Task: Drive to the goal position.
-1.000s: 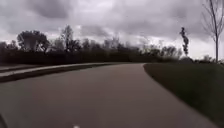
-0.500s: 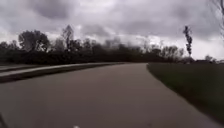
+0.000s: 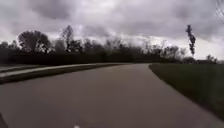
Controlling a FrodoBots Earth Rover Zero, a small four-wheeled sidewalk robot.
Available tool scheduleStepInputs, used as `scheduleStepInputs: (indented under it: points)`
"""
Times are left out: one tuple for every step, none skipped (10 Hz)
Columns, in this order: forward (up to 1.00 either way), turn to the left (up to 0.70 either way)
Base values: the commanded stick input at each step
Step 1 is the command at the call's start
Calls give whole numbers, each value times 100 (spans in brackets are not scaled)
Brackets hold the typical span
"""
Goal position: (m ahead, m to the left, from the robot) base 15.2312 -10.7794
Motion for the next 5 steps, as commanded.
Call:
scheduleStepInputs:
  points:
    - [100, 0]
    - [100, 0]
    - [100, 0]
    - [100, 0]
    - [100, 0]
